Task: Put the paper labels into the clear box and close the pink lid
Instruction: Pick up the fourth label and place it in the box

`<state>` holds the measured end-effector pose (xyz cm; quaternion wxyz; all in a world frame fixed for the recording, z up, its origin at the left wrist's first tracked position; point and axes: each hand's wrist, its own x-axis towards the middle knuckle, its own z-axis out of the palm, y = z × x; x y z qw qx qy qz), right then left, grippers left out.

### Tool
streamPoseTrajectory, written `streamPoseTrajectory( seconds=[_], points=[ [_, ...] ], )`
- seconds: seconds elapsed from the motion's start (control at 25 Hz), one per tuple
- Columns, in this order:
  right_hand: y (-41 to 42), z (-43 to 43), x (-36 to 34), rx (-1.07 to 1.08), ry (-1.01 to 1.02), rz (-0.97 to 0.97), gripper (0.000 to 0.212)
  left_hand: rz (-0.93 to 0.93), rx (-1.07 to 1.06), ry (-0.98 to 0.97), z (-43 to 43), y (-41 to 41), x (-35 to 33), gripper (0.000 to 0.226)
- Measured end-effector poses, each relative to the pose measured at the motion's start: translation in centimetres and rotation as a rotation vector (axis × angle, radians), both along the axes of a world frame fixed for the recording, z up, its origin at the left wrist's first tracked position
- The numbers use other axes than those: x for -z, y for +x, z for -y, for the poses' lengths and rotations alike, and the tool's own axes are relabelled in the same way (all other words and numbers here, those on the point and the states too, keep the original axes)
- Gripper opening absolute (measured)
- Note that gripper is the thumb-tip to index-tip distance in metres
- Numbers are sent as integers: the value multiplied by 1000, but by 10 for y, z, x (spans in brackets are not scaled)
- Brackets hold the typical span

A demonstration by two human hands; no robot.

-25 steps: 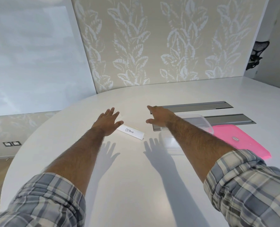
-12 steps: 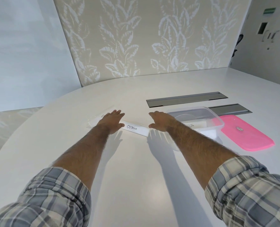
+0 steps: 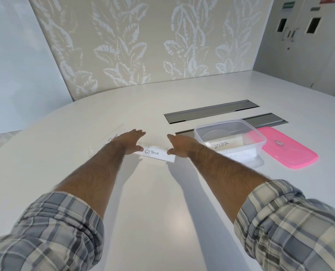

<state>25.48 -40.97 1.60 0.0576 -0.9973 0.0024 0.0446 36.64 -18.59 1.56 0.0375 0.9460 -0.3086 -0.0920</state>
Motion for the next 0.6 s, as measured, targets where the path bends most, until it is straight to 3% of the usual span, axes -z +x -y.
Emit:
streamPoseTrajectory(
  seconds=[0.16, 0.6],
  points=[
    [9, -3, 8, 10, -19, -32, 42, -27, 5, 10, -3, 9, 17, 69],
    [20, -23, 17, 3, -26, -74, 53, -70, -51, -109, -11, 6, 25, 47]
  ],
)
